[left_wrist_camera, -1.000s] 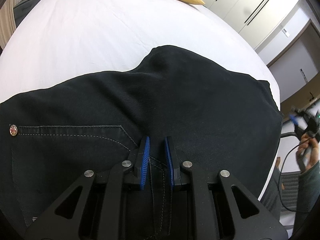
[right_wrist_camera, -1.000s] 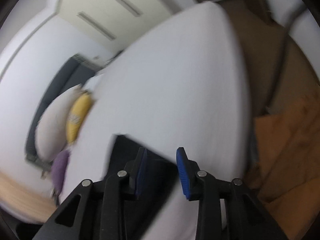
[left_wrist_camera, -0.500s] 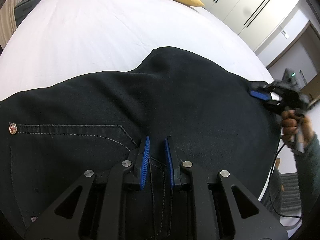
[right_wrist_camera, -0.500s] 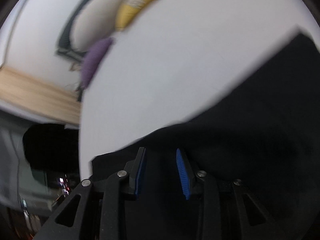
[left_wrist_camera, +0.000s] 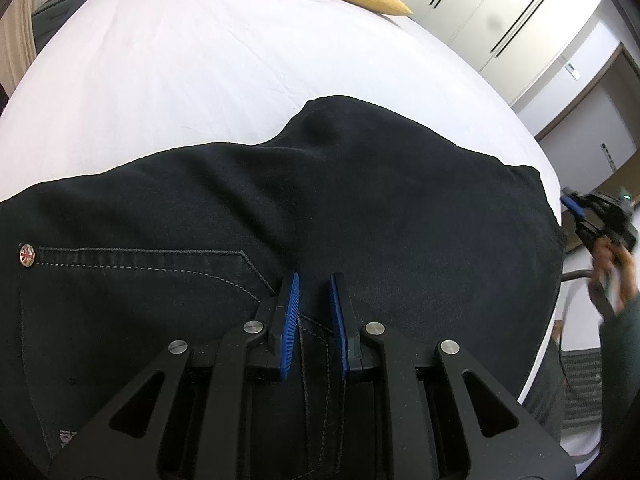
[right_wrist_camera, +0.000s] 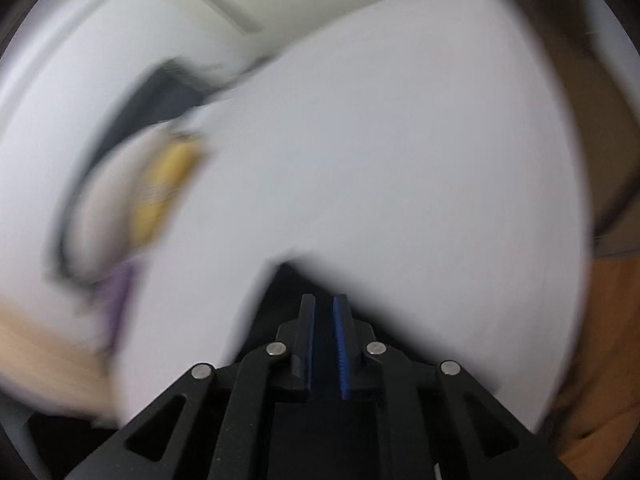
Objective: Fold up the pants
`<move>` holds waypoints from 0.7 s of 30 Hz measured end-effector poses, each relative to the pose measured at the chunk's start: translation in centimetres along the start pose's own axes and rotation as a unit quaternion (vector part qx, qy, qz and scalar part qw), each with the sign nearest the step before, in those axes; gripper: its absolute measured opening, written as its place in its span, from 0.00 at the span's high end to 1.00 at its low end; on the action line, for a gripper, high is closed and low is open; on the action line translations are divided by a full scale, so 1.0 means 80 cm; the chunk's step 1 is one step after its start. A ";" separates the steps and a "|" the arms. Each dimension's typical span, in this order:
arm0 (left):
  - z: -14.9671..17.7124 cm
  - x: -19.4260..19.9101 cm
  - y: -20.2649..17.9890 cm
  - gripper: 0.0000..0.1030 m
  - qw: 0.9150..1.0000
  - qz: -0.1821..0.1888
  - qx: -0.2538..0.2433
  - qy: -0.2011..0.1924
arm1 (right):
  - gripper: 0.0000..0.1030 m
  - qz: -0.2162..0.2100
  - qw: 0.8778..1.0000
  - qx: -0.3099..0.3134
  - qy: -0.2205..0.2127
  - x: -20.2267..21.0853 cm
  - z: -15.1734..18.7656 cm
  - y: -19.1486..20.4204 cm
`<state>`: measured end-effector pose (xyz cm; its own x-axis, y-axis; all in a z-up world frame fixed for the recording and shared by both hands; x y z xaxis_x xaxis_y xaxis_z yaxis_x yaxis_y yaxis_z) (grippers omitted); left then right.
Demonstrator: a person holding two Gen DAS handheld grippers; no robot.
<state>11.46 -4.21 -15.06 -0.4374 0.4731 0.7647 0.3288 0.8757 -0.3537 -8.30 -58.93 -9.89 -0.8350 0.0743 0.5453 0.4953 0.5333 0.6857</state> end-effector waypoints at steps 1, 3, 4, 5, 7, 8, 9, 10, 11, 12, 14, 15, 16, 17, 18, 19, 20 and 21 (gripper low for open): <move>0.000 0.000 -0.001 0.85 1.000 -0.002 0.000 0.000 | 0.72 -0.033 0.999 0.020 0.032 -0.001 0.022 0.019; 0.000 0.001 -0.004 0.85 1.000 -0.006 0.002 0.001 | 0.67 -0.113 0.987 0.058 0.097 -0.007 0.075 0.054; 0.000 0.002 -0.005 0.85 1.000 -0.008 0.002 0.001 | 0.62 -0.135 0.981 0.067 0.121 -0.013 0.096 0.061; 0.001 0.003 -0.006 0.85 1.000 -0.009 0.002 0.002 | 0.59 -0.135 0.977 0.075 0.147 -0.024 0.117 0.060; 0.004 0.008 -0.003 0.85 1.000 -0.002 0.007 0.002 | 0.79 -0.081 0.981 0.065 0.164 -0.041 0.129 0.036; 0.004 0.010 -0.002 0.85 1.000 0.003 0.011 0.002 | 0.98 -0.063 0.984 0.044 0.163 -0.045 0.125 0.016; 0.005 0.015 0.003 0.85 1.000 0.007 0.015 0.001 | 1.00 -0.052 0.987 0.016 0.153 -0.043 0.114 -0.011; 0.006 0.020 0.007 0.85 1.000 0.010 0.018 0.000 | 1.00 -0.047 0.989 0.005 0.137 -0.035 0.106 -0.026; 0.009 0.026 0.014 0.85 1.000 0.007 0.022 -0.003 | 1.00 -0.033 0.992 0.007 0.118 -0.027 0.094 -0.037; 0.012 0.031 0.020 0.85 1.000 0.004 0.024 -0.006 | 1.00 -0.007 0.996 0.015 0.087 -0.010 0.077 -0.052; 0.020 0.042 0.038 0.85 0.999 0.007 0.037 -0.015 | 1.00 0.024 0.998 -0.003 0.056 0.010 0.055 -0.077; 0.023 0.047 0.045 0.85 0.999 0.010 0.043 -0.018 | 1.00 0.048 0.998 -0.021 0.038 0.025 0.043 -0.091; 0.026 0.054 0.053 0.85 0.999 0.009 0.049 -0.022 | 1.00 0.073 0.997 -0.029 0.023 0.037 0.040 -0.094; 0.029 0.062 0.058 0.85 0.998 0.000 0.053 -0.027 | 1.00 0.093 0.995 -0.033 0.011 0.047 0.032 -0.097; 0.032 0.072 0.063 0.85 0.998 -0.015 0.054 -0.031 | 0.96 0.105 0.994 -0.027 0.006 0.058 0.030 -0.089; 0.034 0.080 0.065 0.85 0.997 -0.029 0.054 -0.035 | 0.92 0.102 0.995 -0.012 0.007 0.065 0.031 -0.072; 0.033 0.090 0.069 0.85 0.997 -0.041 0.056 -0.041 | 0.92 0.084 0.996 0.009 0.014 0.065 0.038 -0.048; 0.032 0.098 0.072 0.85 0.996 -0.045 0.061 -0.047 | 0.92 0.050 0.998 0.032 0.032 0.060 0.046 -0.017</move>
<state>7.83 4.78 -12.49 -0.5382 0.3949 0.7446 0.1842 0.9172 -0.3533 -13.86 -56.16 -9.97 -0.7642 0.0770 0.6403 0.5572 0.5788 0.5954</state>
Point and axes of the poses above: each gripper's, at about its wrist camera, not at the fingertips, and x roughly against the way its jaws point, y to its left, z to its underside, the point moved 1 cm from there along -x, roughly the way its jaws point, and after that the axes turned 7 degrees about -y, right-handed, at the moved point
